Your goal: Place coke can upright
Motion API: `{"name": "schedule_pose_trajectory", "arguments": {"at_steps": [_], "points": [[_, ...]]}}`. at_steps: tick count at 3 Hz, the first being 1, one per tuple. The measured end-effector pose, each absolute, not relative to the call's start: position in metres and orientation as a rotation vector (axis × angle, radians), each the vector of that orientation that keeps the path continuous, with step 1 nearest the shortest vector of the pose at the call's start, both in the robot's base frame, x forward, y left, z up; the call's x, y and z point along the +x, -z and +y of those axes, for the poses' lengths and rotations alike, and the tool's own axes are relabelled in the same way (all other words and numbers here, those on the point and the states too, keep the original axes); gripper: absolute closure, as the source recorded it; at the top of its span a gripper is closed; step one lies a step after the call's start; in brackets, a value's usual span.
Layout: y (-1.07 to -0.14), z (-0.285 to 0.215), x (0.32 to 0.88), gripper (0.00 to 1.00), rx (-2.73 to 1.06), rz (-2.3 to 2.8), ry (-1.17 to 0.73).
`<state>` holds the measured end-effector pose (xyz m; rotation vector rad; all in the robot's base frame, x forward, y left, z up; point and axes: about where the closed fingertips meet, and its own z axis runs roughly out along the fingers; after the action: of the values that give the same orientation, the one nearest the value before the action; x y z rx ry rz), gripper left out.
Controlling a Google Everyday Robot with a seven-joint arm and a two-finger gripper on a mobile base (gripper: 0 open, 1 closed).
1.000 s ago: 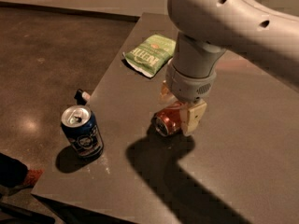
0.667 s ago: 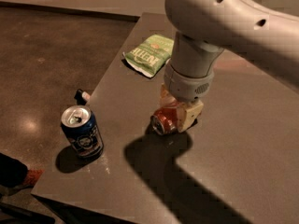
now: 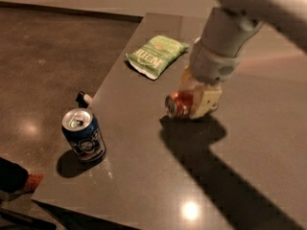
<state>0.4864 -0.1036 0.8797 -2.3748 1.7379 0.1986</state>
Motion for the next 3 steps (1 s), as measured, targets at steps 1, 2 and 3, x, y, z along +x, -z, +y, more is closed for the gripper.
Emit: {"name": "schedule_pose_trajectory", "arguments": {"at_steps": [1, 2, 3], "points": [[-0.902, -0.122, 0.512, 1.0, -2.015, 1.823, -0.439], [-0.909, -0.134, 0.522, 1.0, -1.738, 1.838, -0.573], [-0.918, -0.142, 0.529, 1.0, -1.458, 1.801, -0.68]]}}
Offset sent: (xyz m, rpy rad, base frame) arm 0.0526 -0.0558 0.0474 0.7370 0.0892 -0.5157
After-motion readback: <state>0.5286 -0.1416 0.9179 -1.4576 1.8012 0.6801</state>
